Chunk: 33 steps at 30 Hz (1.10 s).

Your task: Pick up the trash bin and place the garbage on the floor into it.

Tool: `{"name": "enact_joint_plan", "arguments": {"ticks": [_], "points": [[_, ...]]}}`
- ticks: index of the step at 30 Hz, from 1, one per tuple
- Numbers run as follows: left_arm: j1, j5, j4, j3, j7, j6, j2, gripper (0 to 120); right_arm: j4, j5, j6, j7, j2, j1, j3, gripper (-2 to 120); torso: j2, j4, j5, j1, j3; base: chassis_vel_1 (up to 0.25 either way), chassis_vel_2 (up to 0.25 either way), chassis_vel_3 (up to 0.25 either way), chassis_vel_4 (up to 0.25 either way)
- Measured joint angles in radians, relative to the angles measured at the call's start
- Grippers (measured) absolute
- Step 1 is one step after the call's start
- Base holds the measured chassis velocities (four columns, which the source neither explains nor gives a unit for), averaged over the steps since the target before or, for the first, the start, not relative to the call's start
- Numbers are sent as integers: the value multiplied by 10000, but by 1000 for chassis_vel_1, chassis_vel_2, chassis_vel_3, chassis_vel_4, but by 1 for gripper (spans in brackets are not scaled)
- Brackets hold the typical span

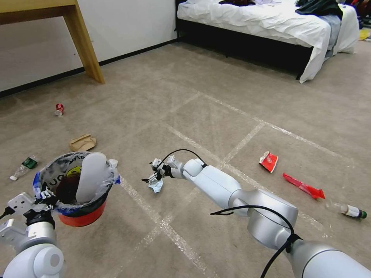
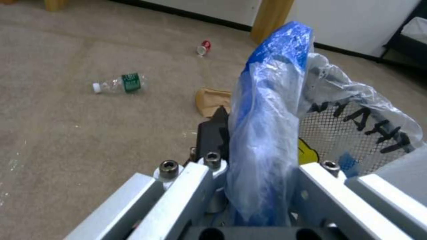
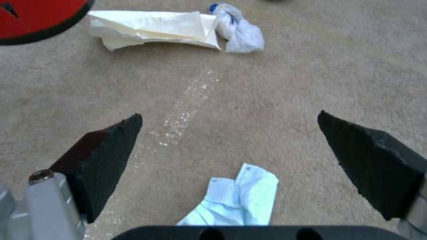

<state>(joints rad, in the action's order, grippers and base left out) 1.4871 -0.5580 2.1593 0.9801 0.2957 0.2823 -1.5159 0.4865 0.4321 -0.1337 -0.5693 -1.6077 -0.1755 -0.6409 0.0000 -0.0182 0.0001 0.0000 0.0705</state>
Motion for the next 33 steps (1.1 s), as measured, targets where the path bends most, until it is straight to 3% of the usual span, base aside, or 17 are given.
{"name": "enact_joint_plan", "arguments": {"ticks": [33], "points": [[-72,425,-192,-151,-49,-311,18,4,-137,-106,-217,-103,-1,-273,-11,100,191,1,-2,2,209,0,0,0,0]]}}
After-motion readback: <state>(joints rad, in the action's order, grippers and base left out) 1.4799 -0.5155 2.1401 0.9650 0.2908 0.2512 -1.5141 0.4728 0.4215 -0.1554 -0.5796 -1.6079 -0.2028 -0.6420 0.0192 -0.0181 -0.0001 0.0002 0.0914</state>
